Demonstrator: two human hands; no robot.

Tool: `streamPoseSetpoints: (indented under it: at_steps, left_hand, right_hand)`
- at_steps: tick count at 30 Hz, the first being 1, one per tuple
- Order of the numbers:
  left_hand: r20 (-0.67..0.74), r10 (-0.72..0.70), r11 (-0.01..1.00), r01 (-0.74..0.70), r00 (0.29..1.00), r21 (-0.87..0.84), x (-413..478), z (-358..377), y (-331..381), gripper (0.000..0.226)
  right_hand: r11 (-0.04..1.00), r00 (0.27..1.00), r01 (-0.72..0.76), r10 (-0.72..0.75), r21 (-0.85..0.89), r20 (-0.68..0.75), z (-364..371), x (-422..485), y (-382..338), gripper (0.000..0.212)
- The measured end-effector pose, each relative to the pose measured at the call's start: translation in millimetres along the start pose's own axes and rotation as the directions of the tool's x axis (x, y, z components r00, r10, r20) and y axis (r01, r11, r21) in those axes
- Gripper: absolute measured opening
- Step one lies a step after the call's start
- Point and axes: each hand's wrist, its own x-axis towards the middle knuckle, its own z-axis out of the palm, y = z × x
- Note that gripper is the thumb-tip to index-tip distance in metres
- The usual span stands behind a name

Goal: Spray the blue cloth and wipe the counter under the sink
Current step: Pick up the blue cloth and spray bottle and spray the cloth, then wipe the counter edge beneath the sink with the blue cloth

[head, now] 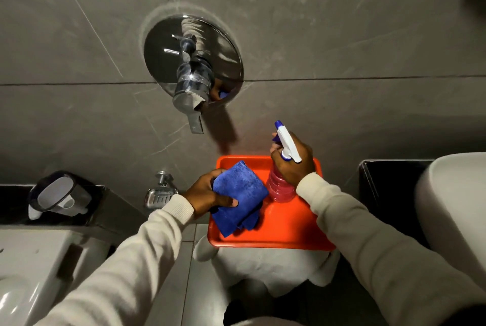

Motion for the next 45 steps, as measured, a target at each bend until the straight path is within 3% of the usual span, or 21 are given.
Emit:
streamPoseSetpoints:
  at_steps: [4, 7, 10, 12, 14, 16, 18, 21, 23, 25, 27, 29, 30, 32, 34, 36, 37, 39, 41, 42, 45]
  left_hand:
    - [0.079, 0.02, 0.998, -0.015, 0.997, -0.058, -8, -1, 4, 0.062]
    - [0.15, 0.023, 0.993, -0.005, 0.988, -0.119, -10, 9, 8, 0.062]
    - [0.262, 0.028, 0.99, 0.009, 0.965, -0.14, -7, 32, 13, 0.066]
    - [0.312, 0.054, 0.993, -0.018, 0.948, -0.117, -6, 46, 16, 0.068]
    - [0.436, 0.064, 0.994, -0.019, 0.898, -0.105, 0, 83, 17, 0.064]
    - [0.534, 0.062, 0.998, -0.037, 0.844, -0.058, 2, 122, 16, 0.058]
    - [0.585, 0.081, 0.993, -0.114, 0.807, 0.019, 1, 161, 17, 0.06]
    - [0.622, 0.125, 0.964, -0.243, 0.773, 0.109, -11, 220, 15, 0.066]
    - [0.652, 0.177, 0.944, -0.315, 0.738, 0.1, -19, 254, 8, 0.063]
    - [0.671, 0.225, 0.923, -0.376, 0.706, 0.086, -27, 286, 9, 0.063]
    - [0.657, 0.235, 0.935, -0.352, 0.716, 0.049, -31, 315, 15, 0.059]
    - [0.619, 0.291, 0.932, -0.361, 0.73, -0.012, -32, 338, 29, 0.044]
    - [0.592, 0.344, 0.915, -0.402, 0.729, -0.036, -32, 350, 38, 0.038]
    - [0.532, 0.464, 0.849, -0.527, 0.709, -0.038, -32, 381, 52, 0.027]
    - [0.508, 0.528, 0.754, -0.651, 0.68, 0.087, -33, 410, 60, 0.023]
    - [0.626, 0.518, 0.587, -0.774, 0.584, 0.236, -25, 419, 62, 0.031]
    - [0.684, 0.471, 0.476, -0.813, 0.557, 0.334, -22, 435, 58, 0.039]
    - [0.761, 0.354, 0.179, -0.838, 0.544, 0.515, -18, 450, 48, 0.059]
    - [0.74, 0.307, -0.101, -0.753, 0.598, 0.65, -14, 462, 38, 0.076]
    - [0.719, 0.314, -0.168, -0.709, 0.62, 0.685, -10, 461, 39, 0.082]
    - [0.677, 0.305, -0.208, -0.647, 0.67, 0.734, 4, 471, 41, 0.092]
  right_hand:
    - [0.998, 0.997, -0.064, 0.065, -0.012, 0.042, -6, -10, 2, 0.029]
    - [0.99, 0.979, -0.129, 0.136, -0.054, 0.15, -25, -23, -2, 0.061]
    - [0.945, 0.942, -0.324, 0.318, 0.048, 0.104, -43, -55, -9, 0.091]
    - [0.812, 0.866, -0.5, 0.482, 0.301, 0.136, -50, -84, -18, 0.082]
    - [0.521, 0.706, -0.666, 0.671, 0.533, 0.226, -76, -125, -21, 0.077]
    - [0.304, 0.601, -0.665, 0.761, 0.682, 0.246, -100, -164, -31, 0.064]
    - [0.221, 0.591, -0.539, 0.787, 0.813, 0.177, -120, -195, -28, 0.066]
    - [0.215, 0.706, -0.383, 0.696, 0.899, 0.134, -158, -235, -34, 0.074]
    - [0.274, 0.717, -0.351, 0.694, 0.895, 0.068, -183, -259, -30, 0.055]
    - [0.351, 0.664, -0.327, 0.746, 0.877, -0.051, -211, -283, -24, 0.037]
    - [0.384, 0.578, -0.325, 0.804, 0.864, -0.14, -242, -302, -15, 0.041]
    - [0.494, 0.504, -0.428, 0.826, 0.756, -0.254, -271, -317, -6, 0.048]
    - [0.591, 0.51, -0.492, 0.791, 0.639, -0.339, -285, -323, -1, 0.048]
    - [0.765, 0.64, -0.556, 0.643, 0.325, -0.421, -312, -331, 9, 0.046]
    - [0.858, 0.788, -0.513, 0.45, -0.043, -0.42, -328, -338, 22, 0.042]
    - [0.825, 0.908, -0.375, 0.235, -0.423, -0.347, -311, -334, 33, 0.044]
    - [0.783, 0.942, -0.321, 0.206, -0.533, -0.265, -311, -336, 44, 0.047]
    - [0.698, 0.942, -0.313, 0.314, -0.644, -0.118, -298, -337, 59, 0.052]
    - [0.622, 0.907, -0.291, 0.421, -0.727, -0.003, -287, -344, 75, 0.061]
    - [0.598, 0.907, -0.278, 0.421, -0.752, -0.001, -281, -344, 80, 0.062]
    - [0.587, 0.918, -0.25, 0.397, -0.77, 0.004, -287, -347, 92, 0.053]
